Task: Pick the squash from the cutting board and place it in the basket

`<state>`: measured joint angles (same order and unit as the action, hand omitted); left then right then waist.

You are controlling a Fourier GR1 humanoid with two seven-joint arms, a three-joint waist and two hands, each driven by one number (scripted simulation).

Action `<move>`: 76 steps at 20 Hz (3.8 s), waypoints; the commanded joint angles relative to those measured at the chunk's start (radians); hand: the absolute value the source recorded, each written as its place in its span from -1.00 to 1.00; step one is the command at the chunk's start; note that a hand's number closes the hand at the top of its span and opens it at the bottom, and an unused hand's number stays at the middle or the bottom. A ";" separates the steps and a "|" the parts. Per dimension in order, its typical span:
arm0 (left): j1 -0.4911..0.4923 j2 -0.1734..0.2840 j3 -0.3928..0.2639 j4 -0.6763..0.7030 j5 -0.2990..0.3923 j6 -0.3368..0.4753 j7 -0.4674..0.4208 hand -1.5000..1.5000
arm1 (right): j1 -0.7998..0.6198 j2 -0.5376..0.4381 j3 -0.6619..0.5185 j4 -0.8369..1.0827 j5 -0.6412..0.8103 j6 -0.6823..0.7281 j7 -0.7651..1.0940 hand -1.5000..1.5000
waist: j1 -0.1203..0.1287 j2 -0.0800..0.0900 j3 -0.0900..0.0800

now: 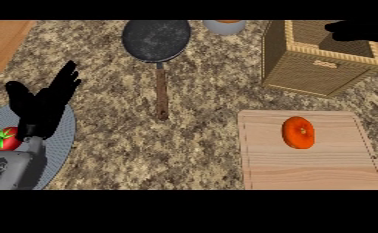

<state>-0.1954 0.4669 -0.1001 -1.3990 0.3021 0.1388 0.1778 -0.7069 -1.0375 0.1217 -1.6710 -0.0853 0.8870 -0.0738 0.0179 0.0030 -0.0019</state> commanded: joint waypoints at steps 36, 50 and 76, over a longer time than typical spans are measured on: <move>0.011 -0.063 0.064 0.002 -0.071 -0.068 0.018 0.00 | 0.221 0.342 0.222 0.507 0.469 -0.373 -0.612 -1.00 | 0.002 0.000 0.002; -0.028 -0.098 0.144 0.043 -0.113 -0.101 0.021 0.00 | 0.235 0.381 0.192 0.616 0.627 -0.402 -0.741 -1.00 | -0.014 -0.002 0.002; -0.028 -0.165 0.171 0.019 -0.188 -0.110 0.060 0.00 | 0.310 0.427 0.266 0.706 0.827 -0.616 -0.872 1.00 | -0.014 -0.002 0.002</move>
<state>-0.2027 0.3273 0.0786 -1.3825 0.1361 0.0055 0.2126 -0.4037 -0.6198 0.3735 -1.0084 0.6748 0.2889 -0.8595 0.0030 0.0003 -0.0001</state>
